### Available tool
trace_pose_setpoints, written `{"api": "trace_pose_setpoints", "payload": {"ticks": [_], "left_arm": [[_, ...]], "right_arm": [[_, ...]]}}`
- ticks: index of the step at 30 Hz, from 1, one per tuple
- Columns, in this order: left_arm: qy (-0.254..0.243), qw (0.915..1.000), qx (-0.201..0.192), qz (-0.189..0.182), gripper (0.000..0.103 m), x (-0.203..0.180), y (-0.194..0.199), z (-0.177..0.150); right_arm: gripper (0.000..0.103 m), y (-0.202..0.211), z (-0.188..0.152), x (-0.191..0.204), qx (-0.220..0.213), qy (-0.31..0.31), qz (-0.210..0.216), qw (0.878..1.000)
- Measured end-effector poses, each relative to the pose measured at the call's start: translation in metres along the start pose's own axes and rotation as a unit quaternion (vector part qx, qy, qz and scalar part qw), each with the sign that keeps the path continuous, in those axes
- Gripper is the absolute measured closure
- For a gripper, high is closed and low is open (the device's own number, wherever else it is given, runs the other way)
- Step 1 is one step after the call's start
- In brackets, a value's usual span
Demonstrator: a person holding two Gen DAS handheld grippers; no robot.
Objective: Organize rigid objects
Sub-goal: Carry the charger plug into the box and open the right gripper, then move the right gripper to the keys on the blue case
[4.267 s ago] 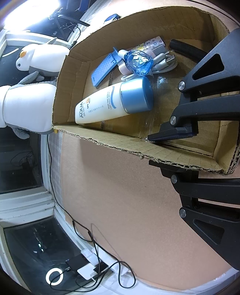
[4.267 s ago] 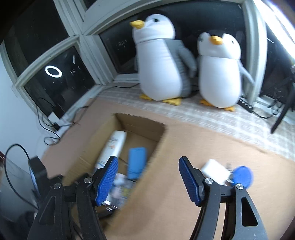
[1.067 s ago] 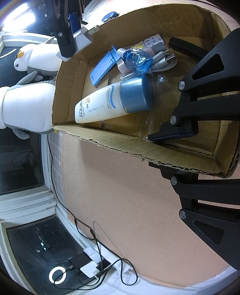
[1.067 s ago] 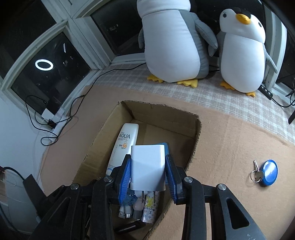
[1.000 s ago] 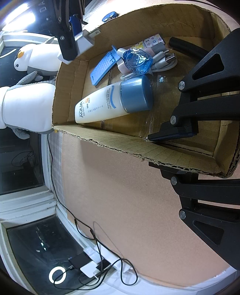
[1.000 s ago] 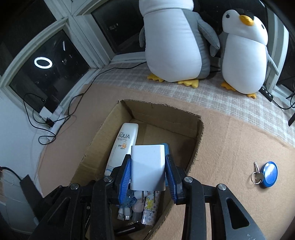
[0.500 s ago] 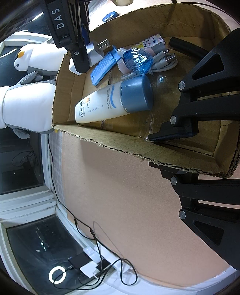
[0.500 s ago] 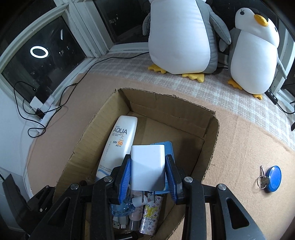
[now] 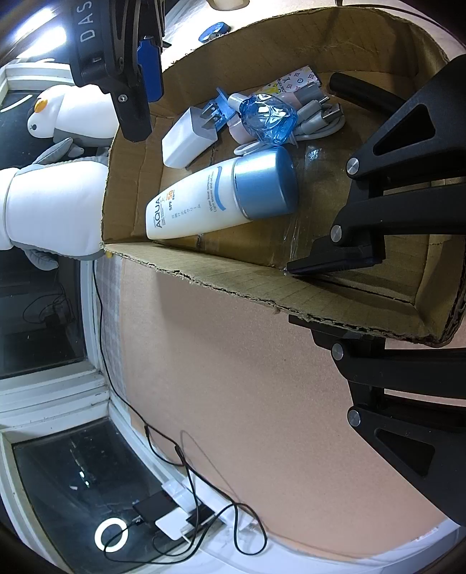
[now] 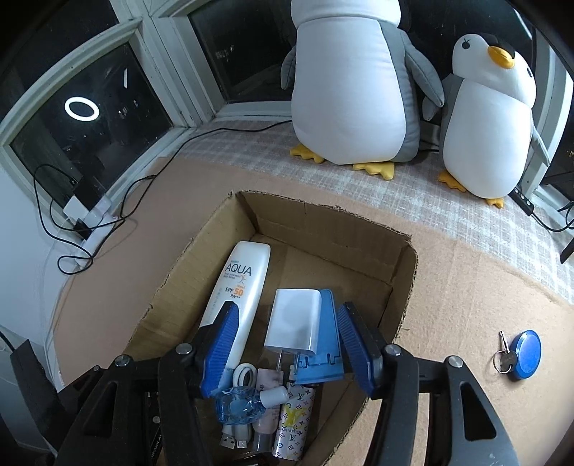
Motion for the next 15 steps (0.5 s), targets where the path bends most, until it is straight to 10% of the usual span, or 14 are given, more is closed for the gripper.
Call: {"api": "trace_pose_setpoints", "payload": {"ticks": [15], "left_arm": [[0.0,1.0,0.0,0.0,0.085,0.0,0.0,0.0]], "right_arm": [[0.049,0.049,-0.009,-0.03,-0.046,-0.065,0.033,0.996]]}}
Point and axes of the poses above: each gripper's, at about its wrist camera, not at the fingertips, and y roughly against the way its jaws point, x to its left, z to its top, the point moved 3 cm from there along -y, roughly the way its jaws point, and after that the axes turned 1 degree about x, right-handed, at the moved point
